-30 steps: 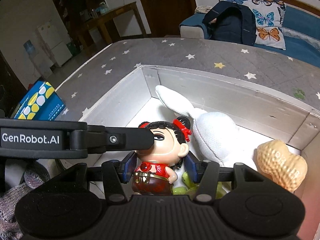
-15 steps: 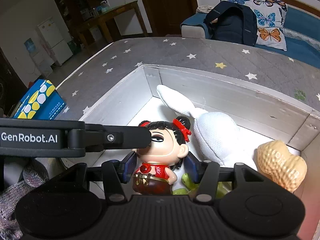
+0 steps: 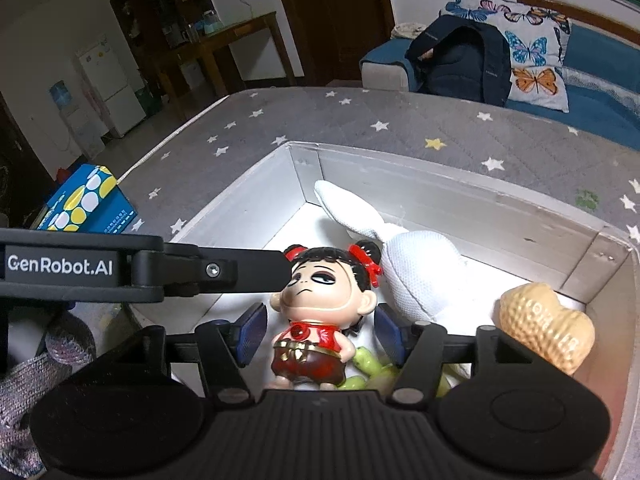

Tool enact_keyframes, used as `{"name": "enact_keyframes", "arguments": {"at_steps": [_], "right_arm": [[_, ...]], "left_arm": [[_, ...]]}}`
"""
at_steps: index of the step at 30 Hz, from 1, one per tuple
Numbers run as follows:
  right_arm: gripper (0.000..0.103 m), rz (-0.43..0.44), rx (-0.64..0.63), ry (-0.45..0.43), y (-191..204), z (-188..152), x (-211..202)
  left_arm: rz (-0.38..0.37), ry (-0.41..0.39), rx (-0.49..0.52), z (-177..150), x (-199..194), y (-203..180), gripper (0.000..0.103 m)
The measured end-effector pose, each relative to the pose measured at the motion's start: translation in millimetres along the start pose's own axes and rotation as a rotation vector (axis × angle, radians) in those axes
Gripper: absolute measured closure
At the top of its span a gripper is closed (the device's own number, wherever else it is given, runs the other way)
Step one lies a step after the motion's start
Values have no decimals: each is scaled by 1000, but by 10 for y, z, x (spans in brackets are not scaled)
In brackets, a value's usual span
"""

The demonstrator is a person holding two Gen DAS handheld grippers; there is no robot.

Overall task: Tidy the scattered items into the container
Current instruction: 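Open the right gripper to release the doll in the box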

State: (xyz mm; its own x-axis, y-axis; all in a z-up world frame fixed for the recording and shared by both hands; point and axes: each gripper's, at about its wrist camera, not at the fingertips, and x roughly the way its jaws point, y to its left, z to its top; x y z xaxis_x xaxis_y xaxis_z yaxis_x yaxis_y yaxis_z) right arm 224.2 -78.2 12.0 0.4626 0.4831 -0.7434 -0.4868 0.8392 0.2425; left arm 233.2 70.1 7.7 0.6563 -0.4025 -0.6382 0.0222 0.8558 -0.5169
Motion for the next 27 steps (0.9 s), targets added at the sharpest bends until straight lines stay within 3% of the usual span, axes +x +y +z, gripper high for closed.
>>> {"name": "enact_keyframes", "arguments": {"at_steps": [13, 27], "right_arm": [[41, -25, -21, -35, 62, -42, -199], [25, -75, -60, -122, 205, -254, -638]], "left_arm": [[14, -32, 36, -74, -198, -101, 63], [39, -65, 145, -346, -473, -351, 63]]}}
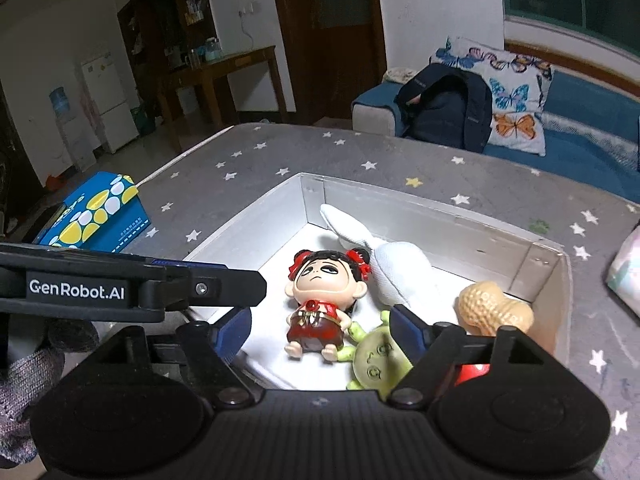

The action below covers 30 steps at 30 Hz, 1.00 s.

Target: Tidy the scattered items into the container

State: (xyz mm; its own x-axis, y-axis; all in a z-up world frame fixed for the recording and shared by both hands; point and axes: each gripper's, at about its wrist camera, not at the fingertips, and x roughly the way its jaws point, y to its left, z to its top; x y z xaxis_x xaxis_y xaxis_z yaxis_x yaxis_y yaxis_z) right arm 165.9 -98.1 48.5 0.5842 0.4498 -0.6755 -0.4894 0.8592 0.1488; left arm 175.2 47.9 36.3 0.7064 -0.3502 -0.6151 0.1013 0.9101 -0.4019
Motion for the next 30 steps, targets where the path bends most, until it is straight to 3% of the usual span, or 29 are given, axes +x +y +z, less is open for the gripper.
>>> {"name": "enact_keyframes", "arguments": {"at_steps": [4, 6, 17, 20, 30], "right_arm": [[24, -16, -13, -30, 32, -99, -169], [16, -32, -24, -51, 53, -169, -275], [12, -72, -33, -132, 129, -513, -710], [2, -93, -27, -142, 147, -616, -764], [0, -136, -1, -185, 167, -944, -938]], "left_arm": [[13, -17, 48, -83, -122, -99, 63], [20, -24, 70, -133, -182, -150, 63], [73, -34, 176, -475, -358, -340, 63], [95, -35, 200, -562, -375, -377, 63], [144, -28, 256, -800, -395, -427, 63]]}}
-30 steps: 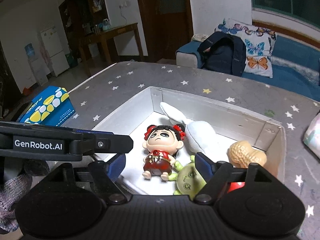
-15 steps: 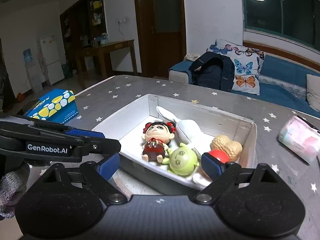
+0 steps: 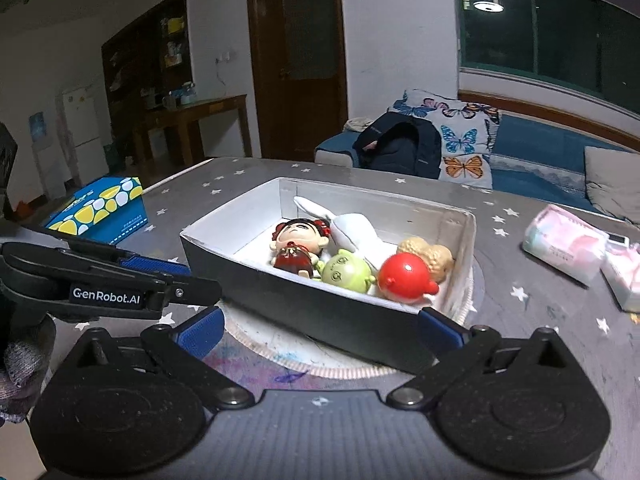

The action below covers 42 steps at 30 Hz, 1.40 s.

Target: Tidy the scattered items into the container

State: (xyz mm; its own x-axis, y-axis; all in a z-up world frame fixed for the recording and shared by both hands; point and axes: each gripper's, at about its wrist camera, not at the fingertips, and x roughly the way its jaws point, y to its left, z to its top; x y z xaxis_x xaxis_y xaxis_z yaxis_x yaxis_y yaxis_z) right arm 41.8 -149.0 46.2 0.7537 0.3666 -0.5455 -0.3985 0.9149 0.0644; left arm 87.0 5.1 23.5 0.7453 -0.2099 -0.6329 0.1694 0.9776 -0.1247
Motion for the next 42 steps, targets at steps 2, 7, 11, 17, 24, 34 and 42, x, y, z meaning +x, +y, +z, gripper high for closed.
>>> {"name": "enact_keyframes", "arguments": {"at_steps": [2, 7, 11, 17, 24, 34, 42], "right_arm": [[0, -8, 5, -8, -15, -47, -34], [0, -31, 12, -21, -13, -156, -98], [0, -44, 41, -34, -5, -239, -127], [0, -53, 73, -44, 18, -340, -115], [0, -67, 59, -23, 69, -420, -64], [0, -97, 101, 2, 59, -425, -4], [0, -100, 138, 25, 22, -438, 80]], "left_arm": [[11, 2, 13, -38, 0, -17, 63], [28, 8, 26, -110, 6, -59, 63], [42, 7, 35, -156, 8, -99, 63], [61, 10, 52, -216, 28, -166, 63], [81, 19, 73, -259, 66, -220, 63], [123, 40, 86, -277, 134, -242, 63], [139, 65, 101, -280, 212, -235, 63]]}}
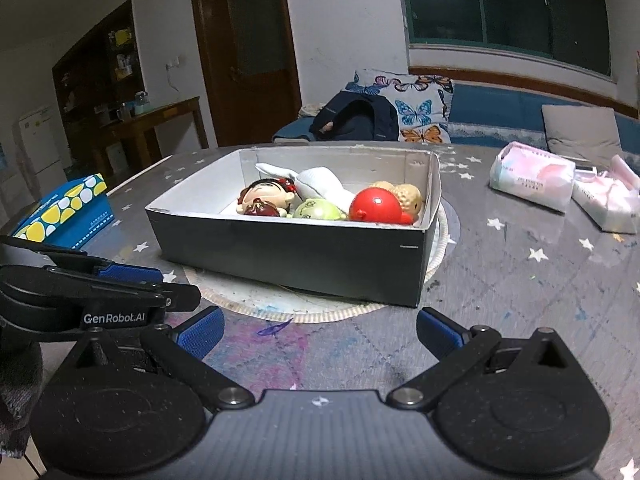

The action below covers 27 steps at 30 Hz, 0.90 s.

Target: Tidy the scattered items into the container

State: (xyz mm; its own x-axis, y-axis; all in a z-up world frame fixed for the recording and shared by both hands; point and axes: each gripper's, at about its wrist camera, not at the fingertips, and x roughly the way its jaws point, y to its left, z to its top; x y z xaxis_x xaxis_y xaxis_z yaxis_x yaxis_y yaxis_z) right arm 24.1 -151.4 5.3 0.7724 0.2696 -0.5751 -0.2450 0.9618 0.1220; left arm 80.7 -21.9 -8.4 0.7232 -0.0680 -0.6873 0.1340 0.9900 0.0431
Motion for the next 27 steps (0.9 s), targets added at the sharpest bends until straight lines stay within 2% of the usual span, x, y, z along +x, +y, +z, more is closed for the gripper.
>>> {"name": "enact_keyframes", "arguments": {"at_steps": [27], "right_arm": [[0, -49, 53, 73, -91, 77, 304]], "left_arm": [[73, 28, 14, 98, 217, 52, 63]]}}
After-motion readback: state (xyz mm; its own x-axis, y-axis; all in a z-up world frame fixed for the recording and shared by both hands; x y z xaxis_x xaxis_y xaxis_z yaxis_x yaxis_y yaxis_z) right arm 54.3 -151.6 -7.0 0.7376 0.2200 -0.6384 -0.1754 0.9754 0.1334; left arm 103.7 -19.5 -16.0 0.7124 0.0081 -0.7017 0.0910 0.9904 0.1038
